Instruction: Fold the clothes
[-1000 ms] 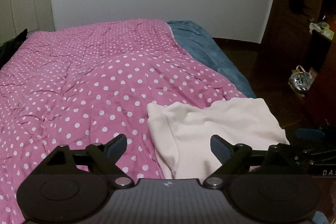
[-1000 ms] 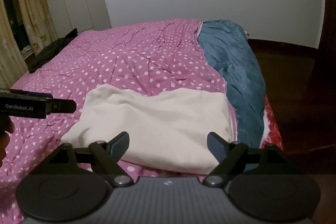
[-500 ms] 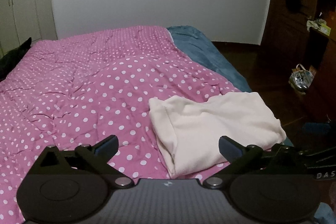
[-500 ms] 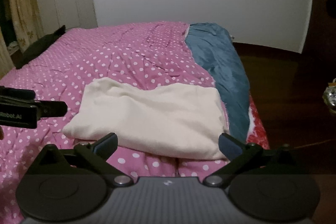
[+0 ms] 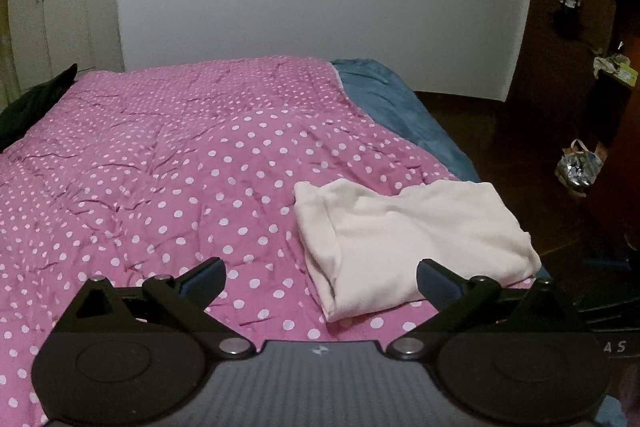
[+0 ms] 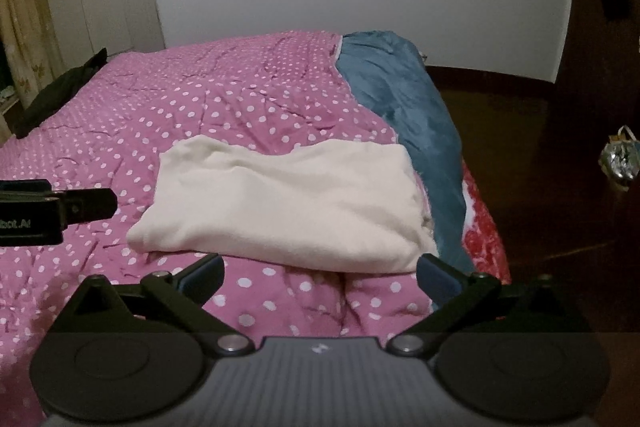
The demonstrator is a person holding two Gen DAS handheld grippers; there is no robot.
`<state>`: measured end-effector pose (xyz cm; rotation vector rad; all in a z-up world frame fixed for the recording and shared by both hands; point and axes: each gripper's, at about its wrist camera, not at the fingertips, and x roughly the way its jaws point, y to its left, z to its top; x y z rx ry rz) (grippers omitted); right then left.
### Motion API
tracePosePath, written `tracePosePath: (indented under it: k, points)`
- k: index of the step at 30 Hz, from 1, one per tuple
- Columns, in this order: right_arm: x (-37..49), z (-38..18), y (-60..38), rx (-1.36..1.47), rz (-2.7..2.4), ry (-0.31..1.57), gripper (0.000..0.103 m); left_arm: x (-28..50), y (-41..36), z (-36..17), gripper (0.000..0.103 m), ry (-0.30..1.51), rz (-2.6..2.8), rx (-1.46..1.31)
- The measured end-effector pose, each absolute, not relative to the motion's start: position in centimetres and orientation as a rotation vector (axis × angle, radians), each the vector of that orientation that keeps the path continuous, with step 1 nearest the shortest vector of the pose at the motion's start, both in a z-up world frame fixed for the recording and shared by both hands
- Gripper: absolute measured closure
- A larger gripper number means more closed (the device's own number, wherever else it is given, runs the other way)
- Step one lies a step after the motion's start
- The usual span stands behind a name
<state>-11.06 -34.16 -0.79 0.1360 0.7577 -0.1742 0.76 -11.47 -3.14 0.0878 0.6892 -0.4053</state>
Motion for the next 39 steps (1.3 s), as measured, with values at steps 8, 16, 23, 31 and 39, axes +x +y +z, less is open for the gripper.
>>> tracePosePath:
  k: [8, 16, 23, 31, 39]
  points:
    - [-11.6, -1.4, -34.2, 0.188, -0.185, 0.773, 0.000, -0.1, -11.4, -4.0, 0.000, 0.706, -0.360, 0.106]
    - [-12.0, -1.8, -33.9, 0.199, -0.182, 0.782, 0.000, -1.1, -11.7, -4.5, 0.000, 0.715, -0.385, 0.126]
    - [-11.9, -2.0, -33.8, 0.210, -0.174, 0.787, 0.000, -1.0, -11.8, -4.7, 0.000, 0.754, -0.393, 0.119]
    - [-11.9, -2.2, -33.8, 0.220, -0.173, 0.790, 0.000, -1.3, -11.9, -4.8, 0.000, 0.757, -0.389, 0.129]
    - [-11.9, -2.3, -33.5, 0.217, -0.167, 0.796, 0.000, -1.4, -11.9, -5.0, 0.000, 0.768, -0.381, 0.137]
